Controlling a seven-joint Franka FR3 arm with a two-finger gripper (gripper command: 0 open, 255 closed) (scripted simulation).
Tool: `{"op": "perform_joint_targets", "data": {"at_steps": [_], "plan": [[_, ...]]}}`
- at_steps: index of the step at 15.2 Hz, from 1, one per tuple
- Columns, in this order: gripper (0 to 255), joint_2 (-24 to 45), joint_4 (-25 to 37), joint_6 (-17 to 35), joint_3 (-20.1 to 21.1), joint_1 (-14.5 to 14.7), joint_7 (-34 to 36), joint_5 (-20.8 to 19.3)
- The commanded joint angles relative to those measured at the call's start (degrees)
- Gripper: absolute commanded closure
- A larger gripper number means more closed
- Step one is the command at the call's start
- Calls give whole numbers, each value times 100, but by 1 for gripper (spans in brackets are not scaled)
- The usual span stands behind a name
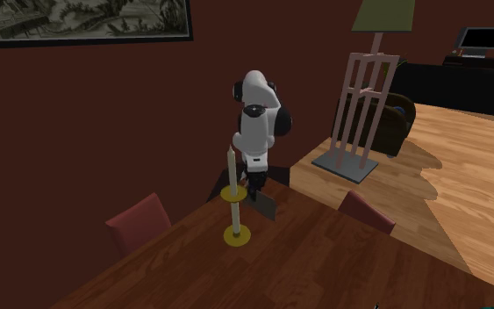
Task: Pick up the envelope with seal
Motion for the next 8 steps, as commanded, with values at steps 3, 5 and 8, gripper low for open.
{"op": "perform_joint_targets", "data": {"at_steps": [3, 5, 8], "plan": [[255, -18, 286, -301, -3, -3, 6, -2], [255, -11, 448, -457, -3, -3, 9, -3], [255, 10, 705, -693, -3, -4, 15, -3]]}}
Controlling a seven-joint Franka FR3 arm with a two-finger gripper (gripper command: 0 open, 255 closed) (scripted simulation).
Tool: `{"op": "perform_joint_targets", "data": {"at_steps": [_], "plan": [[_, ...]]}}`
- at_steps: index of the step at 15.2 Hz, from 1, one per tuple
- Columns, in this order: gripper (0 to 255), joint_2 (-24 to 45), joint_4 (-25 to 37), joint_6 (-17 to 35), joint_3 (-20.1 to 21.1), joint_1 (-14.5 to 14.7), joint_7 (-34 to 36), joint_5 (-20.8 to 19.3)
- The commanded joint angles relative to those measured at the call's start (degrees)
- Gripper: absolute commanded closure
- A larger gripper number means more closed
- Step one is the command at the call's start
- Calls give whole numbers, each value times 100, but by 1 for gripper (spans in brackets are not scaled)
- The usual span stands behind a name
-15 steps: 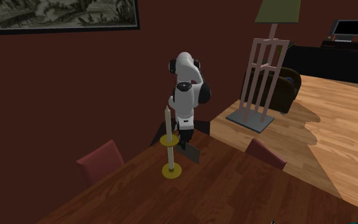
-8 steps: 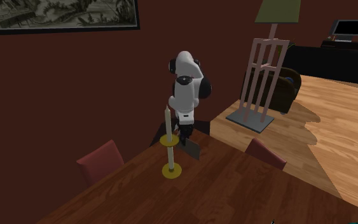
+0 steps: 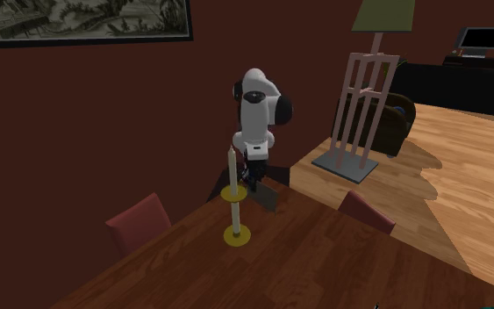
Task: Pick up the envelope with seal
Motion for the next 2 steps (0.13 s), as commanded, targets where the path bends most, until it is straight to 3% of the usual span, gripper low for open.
{"op": "perform_joint_targets", "data": {"at_steps": [1, 2], "plan": [[255, 13, 110, -93, -1, -1, 4, -1], [255, 14, 111, -94, -1, -1, 4, -1]]}}
